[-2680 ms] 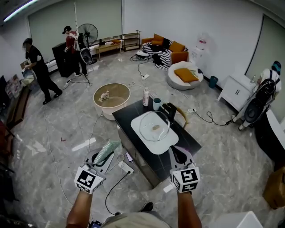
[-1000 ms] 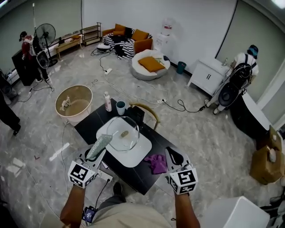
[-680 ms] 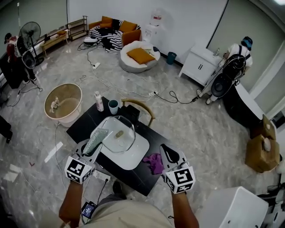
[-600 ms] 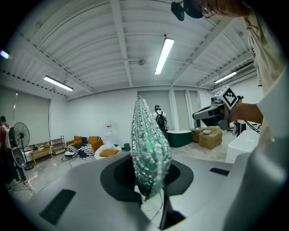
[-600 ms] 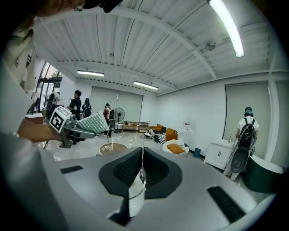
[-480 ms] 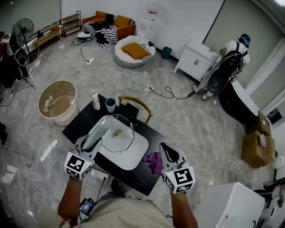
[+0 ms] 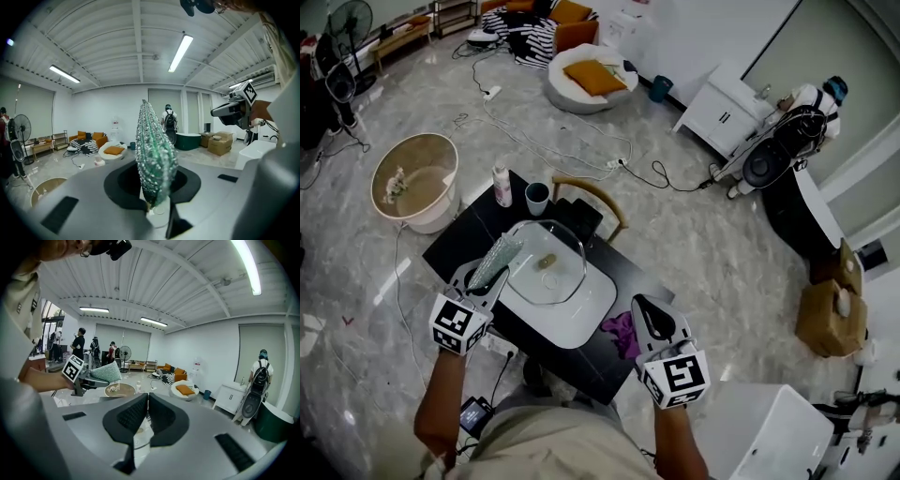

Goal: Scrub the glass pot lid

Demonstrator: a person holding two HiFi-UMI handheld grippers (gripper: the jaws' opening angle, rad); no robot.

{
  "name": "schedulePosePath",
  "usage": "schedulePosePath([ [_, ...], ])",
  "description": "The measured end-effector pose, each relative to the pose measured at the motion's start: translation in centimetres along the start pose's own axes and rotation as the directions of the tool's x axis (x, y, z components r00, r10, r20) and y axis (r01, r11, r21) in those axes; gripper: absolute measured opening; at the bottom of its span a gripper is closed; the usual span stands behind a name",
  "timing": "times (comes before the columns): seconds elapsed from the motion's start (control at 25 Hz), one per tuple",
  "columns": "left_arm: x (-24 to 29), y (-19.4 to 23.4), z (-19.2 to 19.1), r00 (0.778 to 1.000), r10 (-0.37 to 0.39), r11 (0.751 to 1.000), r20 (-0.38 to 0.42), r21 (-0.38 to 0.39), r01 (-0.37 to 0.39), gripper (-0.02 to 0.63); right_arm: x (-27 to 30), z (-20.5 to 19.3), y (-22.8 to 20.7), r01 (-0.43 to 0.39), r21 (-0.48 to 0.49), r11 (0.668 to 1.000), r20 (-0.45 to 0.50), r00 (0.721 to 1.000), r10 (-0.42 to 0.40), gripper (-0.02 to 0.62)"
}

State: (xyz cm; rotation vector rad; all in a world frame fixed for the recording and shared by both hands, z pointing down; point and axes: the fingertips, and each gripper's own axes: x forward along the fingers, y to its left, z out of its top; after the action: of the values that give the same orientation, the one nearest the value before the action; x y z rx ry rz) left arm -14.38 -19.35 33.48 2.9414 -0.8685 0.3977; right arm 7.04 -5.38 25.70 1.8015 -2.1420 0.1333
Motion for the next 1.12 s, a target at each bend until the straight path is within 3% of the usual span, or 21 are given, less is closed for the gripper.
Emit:
schedulePosePath([
  [0.32, 1.7, 2.7, -3.2, 0.989, 0.114, 0.992, -0.092, -0.038, -0.118, 0.087, 4.6, -2.7, -2.0, -0.084, 0.049, 0.995, -0.016, 0.996, 0.084, 0.025],
  [0.6, 4.1, 4.0, -6.9, 0.972, 0.160, 0.983, -0.174, -0.063, -0.173, 0.087, 7.3, -6.0, -3.0, -0.138, 0.082, 0.987, -0.066, 0.987, 0.144, 0.025],
  [1.12, 15.8, 5.1, -18.0, 0.917, 0.170, 0.966, -0.362, -0.124, -0.228, 0.087, 10.2, -14.1, -6.0, -0.166, 0.133, 0.977, -0.169, 0.968, 0.188, 0.025],
])
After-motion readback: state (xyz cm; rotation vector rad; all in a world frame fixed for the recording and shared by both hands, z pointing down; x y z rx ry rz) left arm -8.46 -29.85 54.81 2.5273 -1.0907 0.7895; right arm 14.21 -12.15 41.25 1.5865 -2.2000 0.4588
